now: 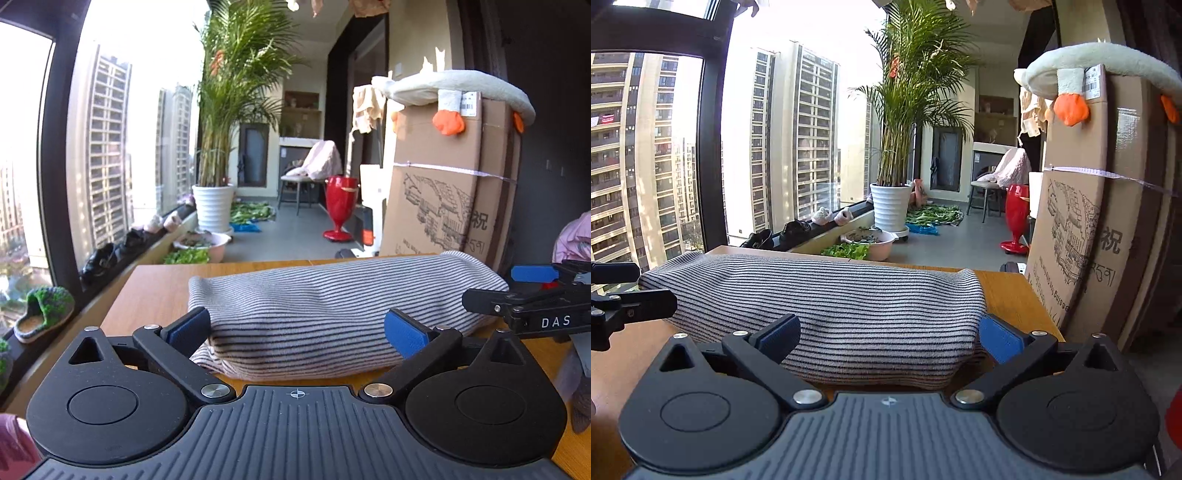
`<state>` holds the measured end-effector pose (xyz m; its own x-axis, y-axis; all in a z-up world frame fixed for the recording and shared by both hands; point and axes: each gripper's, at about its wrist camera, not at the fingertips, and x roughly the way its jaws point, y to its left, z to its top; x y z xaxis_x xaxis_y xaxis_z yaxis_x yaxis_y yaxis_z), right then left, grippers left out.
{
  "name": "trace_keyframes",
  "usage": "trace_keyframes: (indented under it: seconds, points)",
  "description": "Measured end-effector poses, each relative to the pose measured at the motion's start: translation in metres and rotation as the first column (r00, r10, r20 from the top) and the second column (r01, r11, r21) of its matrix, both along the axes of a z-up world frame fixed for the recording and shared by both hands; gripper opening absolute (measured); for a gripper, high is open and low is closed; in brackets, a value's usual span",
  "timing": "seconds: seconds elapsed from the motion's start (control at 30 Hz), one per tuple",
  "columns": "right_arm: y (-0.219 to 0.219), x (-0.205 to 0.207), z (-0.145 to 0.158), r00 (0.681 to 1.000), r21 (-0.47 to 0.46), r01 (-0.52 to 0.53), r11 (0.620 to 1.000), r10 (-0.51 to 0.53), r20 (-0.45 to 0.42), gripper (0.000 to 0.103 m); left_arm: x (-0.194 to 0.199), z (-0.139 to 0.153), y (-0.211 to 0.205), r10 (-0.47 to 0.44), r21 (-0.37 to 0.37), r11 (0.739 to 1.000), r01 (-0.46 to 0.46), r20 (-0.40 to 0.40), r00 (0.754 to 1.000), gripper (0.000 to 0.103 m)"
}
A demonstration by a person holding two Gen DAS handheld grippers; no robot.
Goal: Fold clothes
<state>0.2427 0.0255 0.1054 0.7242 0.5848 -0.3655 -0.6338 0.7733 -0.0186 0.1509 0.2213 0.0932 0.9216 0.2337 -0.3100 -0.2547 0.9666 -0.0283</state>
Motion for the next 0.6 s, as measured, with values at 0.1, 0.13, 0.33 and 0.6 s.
trace_keyframes:
  seconds: [0.1,0.13,0.33,0.6]
  points:
    - [-0.002,-0.016,0.0,1.0,-0.025,0.028,0.999,-0.028,-0.009,0.103,-0.006,0.0,-0.015,0.003,-0.013,1.0,-0.003,-0.047,0.999,0.103]
    - [-0.002,-0.022,0.0,0.999,-0.036,0.038,0.999,-0.038,-0.004,0.103,-0.006,-0.001,-0.02,0.002,-0.021,1.0,-0.004,-0.084,0.996,0.103]
    - [-0.036,-0.06,0.0,0.991,0.077,0.116,0.99,-0.11,-0.076,0.103,-0.036,-0.001,-0.044,0.079,-0.018,0.997,-0.081,-0.093,0.993,0.103]
    - [-0.067,-0.088,-0.002,0.978,0.132,0.181,0.975,-0.164,-0.131,0.103,-0.062,-0.001,-0.055,0.127,-0.057,0.99,-0.133,-0.09,0.988,0.103]
